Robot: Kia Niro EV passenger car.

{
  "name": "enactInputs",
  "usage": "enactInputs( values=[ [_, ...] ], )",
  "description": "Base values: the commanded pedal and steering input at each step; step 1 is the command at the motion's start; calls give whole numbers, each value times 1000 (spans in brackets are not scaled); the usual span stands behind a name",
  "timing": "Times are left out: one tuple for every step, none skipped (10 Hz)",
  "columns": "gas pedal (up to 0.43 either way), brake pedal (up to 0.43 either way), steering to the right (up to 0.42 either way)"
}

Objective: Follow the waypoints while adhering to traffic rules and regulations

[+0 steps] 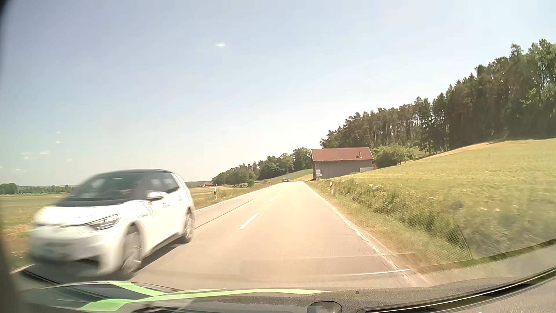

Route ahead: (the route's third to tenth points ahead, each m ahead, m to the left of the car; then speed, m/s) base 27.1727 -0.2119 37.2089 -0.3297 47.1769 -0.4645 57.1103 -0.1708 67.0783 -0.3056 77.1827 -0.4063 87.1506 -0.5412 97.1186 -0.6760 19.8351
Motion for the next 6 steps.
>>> enactInputs(
  values=[
    [268,0,-3],
    [260,0,-3],
    [260,0,-3],
    [260,0,-2],
    [260,0,-2],
    [260,0,-3]
  ],
)
